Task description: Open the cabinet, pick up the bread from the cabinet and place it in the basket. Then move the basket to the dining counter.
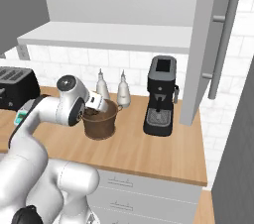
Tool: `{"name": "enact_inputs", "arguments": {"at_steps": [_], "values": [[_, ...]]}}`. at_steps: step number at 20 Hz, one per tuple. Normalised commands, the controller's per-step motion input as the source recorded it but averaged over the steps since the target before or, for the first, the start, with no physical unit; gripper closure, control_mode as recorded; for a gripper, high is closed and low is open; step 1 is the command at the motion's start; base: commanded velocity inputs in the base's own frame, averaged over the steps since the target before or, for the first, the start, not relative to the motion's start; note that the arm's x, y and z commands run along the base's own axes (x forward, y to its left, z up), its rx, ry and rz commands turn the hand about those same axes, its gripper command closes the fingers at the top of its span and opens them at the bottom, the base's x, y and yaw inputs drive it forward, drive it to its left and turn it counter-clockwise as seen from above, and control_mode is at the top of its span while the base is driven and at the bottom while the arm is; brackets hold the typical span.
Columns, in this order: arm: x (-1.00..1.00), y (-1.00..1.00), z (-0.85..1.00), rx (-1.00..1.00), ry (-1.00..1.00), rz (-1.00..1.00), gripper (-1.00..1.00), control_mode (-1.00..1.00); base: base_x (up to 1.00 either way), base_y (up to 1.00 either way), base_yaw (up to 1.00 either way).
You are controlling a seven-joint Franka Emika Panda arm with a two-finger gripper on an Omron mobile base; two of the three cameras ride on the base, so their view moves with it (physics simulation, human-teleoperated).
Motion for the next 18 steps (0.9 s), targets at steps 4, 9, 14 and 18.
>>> {"name": "enact_inputs", "arguments": {"at_steps": [4,9,14,18], "values": [[0.31,0.0,-0.5,0.0,0.06,0.0,1.0,-1.0,0.0,0.0,0.0],[0.24,0.0,-0.22,0.01,0.0,0.0,1.0,-1.0,0.0,0.0,0.0],[0.13,0.0,-0.19,0.03,0.02,0.0,1.0,-1.0,0.0,0.0,0.0],[0.2,0.01,-0.09,0.02,0.0,0.0,1.0,-1.0,0.0,0.0,0.0]]}}
